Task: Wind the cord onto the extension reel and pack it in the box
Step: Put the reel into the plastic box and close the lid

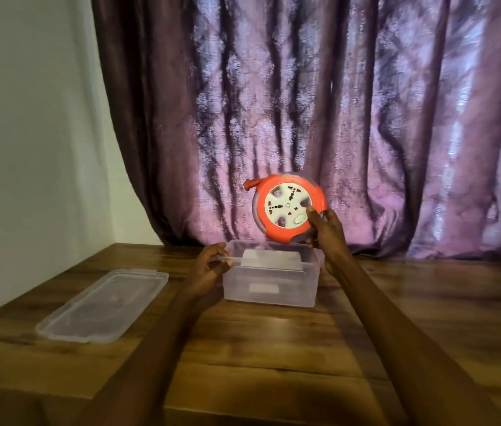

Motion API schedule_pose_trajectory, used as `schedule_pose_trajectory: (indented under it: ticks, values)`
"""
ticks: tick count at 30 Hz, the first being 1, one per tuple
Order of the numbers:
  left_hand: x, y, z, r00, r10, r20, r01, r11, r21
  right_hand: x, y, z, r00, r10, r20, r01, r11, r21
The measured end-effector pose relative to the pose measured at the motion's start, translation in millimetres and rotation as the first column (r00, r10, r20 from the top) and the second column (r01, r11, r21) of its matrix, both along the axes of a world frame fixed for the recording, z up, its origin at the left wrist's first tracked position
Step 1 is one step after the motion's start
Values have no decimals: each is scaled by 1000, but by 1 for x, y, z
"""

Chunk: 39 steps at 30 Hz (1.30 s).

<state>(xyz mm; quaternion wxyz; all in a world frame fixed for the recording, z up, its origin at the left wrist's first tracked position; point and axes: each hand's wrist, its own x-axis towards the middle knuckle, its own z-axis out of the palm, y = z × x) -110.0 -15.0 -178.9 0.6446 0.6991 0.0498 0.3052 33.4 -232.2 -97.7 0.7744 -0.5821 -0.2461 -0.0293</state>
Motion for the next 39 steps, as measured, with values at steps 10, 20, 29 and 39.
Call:
schedule_pose_trajectory:
  ticks: [10,20,29,39]
  values:
    - [24,10,-15,964,-259,56,265,933,-243,30,-26,0,998,14,62,11,921,-389]
    - [36,15,-20,979,-188,-74,171,966,-196,43,8,-1,995,83,55,0,549,-836]
    - [33,10,-23,993,-88,-83,78,990,-120,47,15,-7,995,99,32,0,308,-952]
    - [32,9,-23,993,-79,-86,70,993,-99,44,22,-16,912,200,359,366,2,-931]
